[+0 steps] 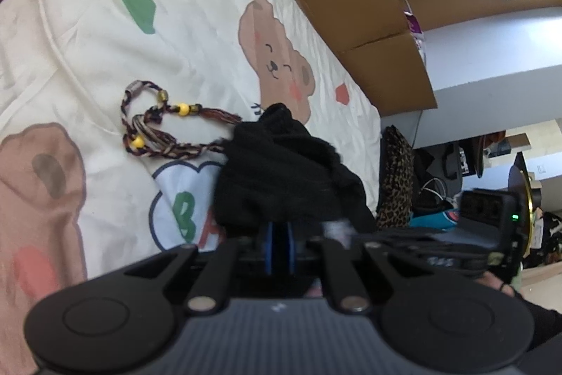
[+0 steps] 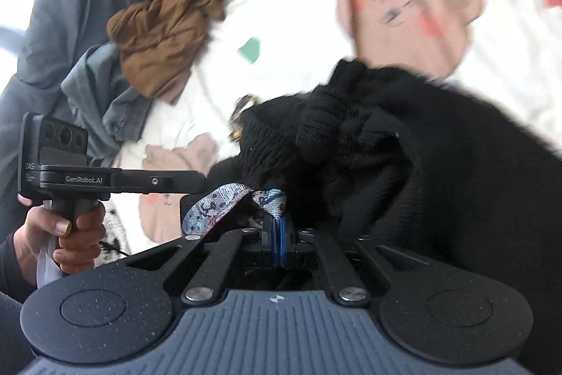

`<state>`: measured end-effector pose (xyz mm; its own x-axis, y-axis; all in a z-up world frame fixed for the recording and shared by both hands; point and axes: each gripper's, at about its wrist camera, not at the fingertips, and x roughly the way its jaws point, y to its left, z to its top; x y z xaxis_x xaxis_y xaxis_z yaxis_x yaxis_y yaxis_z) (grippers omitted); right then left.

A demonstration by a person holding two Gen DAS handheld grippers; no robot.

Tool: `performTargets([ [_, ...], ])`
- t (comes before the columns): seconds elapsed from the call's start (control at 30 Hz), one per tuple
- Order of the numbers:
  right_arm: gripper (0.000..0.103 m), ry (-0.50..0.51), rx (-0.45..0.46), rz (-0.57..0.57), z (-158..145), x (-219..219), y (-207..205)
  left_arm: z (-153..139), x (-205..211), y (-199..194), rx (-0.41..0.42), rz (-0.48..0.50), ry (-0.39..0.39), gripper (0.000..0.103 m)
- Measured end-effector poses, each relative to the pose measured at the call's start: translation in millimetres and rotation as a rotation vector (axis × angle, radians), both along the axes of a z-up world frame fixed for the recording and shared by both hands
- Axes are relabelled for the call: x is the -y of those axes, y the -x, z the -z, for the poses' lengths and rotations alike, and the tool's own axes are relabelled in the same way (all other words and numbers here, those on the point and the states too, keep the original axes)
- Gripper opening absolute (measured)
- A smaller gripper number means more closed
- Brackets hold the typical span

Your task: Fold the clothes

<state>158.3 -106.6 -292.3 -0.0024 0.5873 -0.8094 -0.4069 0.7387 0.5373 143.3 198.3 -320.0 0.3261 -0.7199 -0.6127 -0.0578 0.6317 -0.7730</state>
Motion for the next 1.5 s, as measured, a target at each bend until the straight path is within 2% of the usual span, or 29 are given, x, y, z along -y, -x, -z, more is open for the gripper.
performTargets([
  [0.17,0.000,0.077,0.061,0.052,-25,36,0,1,2,-3,0.002,-0.001,-0.036,0.014],
  [0.5,0.000,0.327,0.231,0.153,-81,121,-32,7,13,-9,0.006,0.037,-0.094,0.015],
  [0.6,0.000,0.405,0.276,0.166,-90,141,-46,7,17,-13,0.012,0.051,-0.111,0.017],
  [0.83,0.000,0.511,0.354,0.163,-87,164,-69,4,28,-35,0.054,0.068,-0.160,0.020],
  [1.03,0.000,0.605,0.411,0.187,-78,181,-84,-2,46,-77,0.150,0.079,-0.213,0.020],
  [1.13,0.000,0.636,0.423,0.214,-72,192,-95,-4,63,-102,0.208,0.114,-0.221,0.020],
  [1.43,0.000,0.708,0.476,0.250,-56,220,-133,18,130,-145,0.243,0.264,-0.249,0.020],
  [1.5,0.000,0.715,0.483,0.252,-52,224,-142,22,145,-155,0.250,0.298,-0.255,0.025],
])
